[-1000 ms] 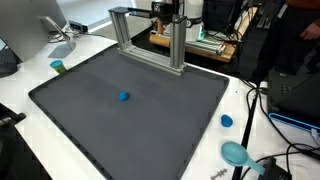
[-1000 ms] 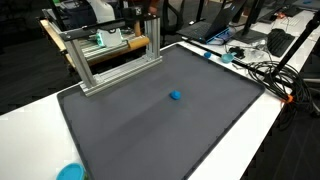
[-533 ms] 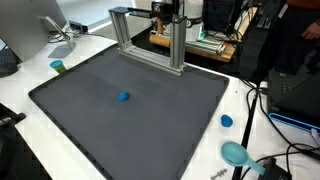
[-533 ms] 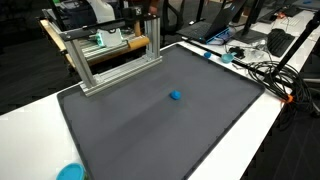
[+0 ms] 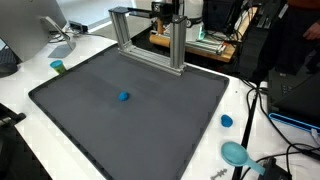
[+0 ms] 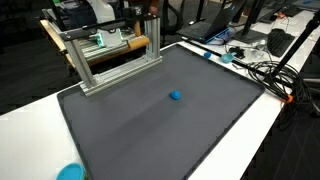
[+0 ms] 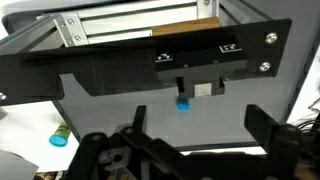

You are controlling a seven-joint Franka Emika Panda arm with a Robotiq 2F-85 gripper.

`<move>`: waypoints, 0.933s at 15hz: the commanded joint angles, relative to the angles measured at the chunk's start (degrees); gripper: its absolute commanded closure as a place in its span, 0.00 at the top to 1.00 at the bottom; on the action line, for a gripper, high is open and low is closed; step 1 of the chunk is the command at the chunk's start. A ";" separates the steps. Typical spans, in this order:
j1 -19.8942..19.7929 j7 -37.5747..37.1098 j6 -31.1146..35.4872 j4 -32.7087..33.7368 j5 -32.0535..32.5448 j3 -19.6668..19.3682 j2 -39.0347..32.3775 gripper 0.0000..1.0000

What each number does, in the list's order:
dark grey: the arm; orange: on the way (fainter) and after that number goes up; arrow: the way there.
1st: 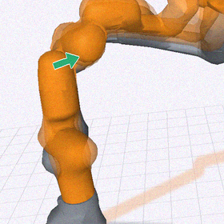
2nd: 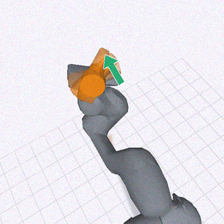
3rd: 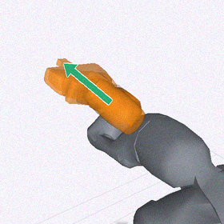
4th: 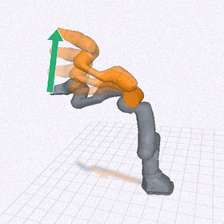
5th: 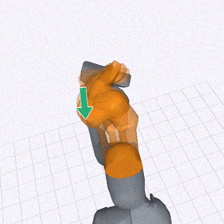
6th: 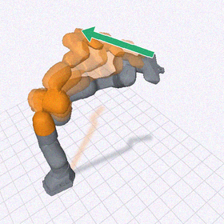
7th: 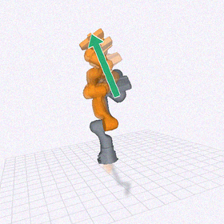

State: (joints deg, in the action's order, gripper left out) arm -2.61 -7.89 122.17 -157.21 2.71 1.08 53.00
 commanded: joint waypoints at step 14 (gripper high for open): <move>1.98 4.70 4.70 -0.02 -0.41 -0.03 -10.29 1.00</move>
State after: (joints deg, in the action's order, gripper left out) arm -1.22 -4.54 126.28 -157.31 2.63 1.17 43.53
